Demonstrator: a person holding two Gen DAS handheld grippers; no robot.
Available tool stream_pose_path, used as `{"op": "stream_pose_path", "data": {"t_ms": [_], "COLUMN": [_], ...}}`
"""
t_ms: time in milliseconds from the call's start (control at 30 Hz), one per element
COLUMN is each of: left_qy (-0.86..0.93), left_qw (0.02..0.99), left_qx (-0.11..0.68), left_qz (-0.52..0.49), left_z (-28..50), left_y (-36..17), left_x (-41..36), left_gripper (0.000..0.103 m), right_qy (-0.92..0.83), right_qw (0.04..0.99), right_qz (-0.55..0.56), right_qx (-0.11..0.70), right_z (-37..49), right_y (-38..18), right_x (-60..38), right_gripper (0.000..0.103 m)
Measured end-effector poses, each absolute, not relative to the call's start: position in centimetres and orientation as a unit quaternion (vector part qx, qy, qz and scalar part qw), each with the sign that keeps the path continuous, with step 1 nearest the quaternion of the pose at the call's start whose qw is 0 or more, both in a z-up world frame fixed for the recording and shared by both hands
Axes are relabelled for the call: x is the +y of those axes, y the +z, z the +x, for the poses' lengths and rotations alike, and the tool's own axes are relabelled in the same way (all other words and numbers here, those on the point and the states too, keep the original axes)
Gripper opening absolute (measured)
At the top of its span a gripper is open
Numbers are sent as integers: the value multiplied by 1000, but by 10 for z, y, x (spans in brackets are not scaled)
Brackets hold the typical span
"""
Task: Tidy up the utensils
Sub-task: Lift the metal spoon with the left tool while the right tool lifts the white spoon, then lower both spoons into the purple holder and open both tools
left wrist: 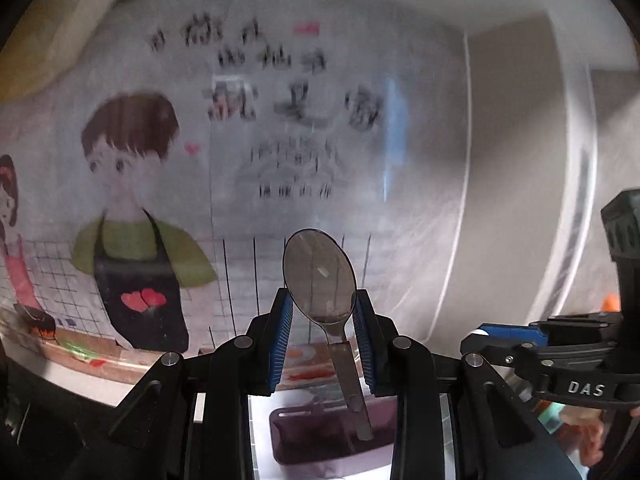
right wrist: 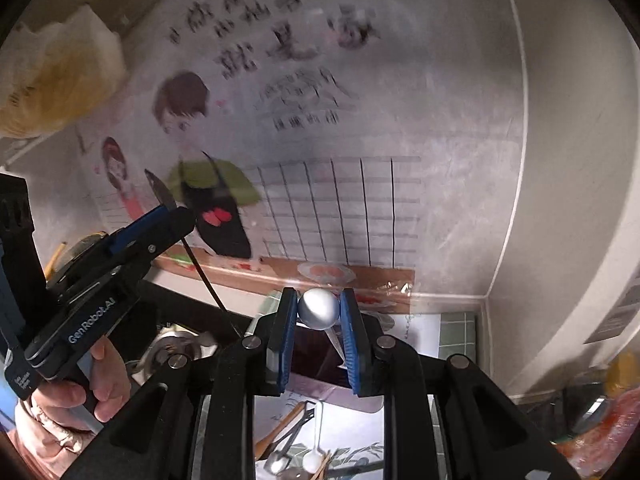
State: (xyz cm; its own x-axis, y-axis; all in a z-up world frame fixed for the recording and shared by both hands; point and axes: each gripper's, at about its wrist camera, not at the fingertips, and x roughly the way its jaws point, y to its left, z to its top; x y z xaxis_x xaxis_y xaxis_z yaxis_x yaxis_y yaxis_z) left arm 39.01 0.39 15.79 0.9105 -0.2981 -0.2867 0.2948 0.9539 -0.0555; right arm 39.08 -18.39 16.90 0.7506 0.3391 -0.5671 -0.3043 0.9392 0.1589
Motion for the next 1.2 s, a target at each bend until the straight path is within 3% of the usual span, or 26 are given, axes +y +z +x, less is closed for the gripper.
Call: {"op": "stream_pose_path", "data": {"t_ms": [300, 533, 633, 700, 767, 933, 1067, 1200], "left_qy": [-142, -130, -123, -120, -119, -102, -65, -44], "left_qw": [957, 936, 934, 936, 939, 945, 954, 954], "left_qx": [251, 323, 333, 328, 322, 312, 293, 297], "left_qz": [28, 51, 43, 32, 20, 3, -5, -5], "left_z": [457, 461, 462, 459, 453, 427, 389, 351], "left_y": [49, -13, -22, -18, -10, 13, 18, 5], "left_x": [-15, -27, -25, -21, -16, -2, 14, 22], "left_gripper": [32, 33, 43, 53, 56, 63, 74, 78], "right_qy": [152, 150, 148, 145, 138, 132, 77, 86], "right_qw": [904, 890, 897, 900, 904, 920, 941, 936], "right_qz": [28, 15, 6, -7, -18, -18, -54, -59], "right_qx": [399, 430, 417, 411, 404, 369, 325, 335], "right_z": [446, 459, 460, 459, 455, 431, 394, 364], "right_y": [65, 11, 7, 10, 14, 39, 48, 35], "right_x": [-171, -164, -162, -160, -159, -172, -189, -207], "right_gripper": [20, 20, 22, 29, 52, 64, 96, 98]}}
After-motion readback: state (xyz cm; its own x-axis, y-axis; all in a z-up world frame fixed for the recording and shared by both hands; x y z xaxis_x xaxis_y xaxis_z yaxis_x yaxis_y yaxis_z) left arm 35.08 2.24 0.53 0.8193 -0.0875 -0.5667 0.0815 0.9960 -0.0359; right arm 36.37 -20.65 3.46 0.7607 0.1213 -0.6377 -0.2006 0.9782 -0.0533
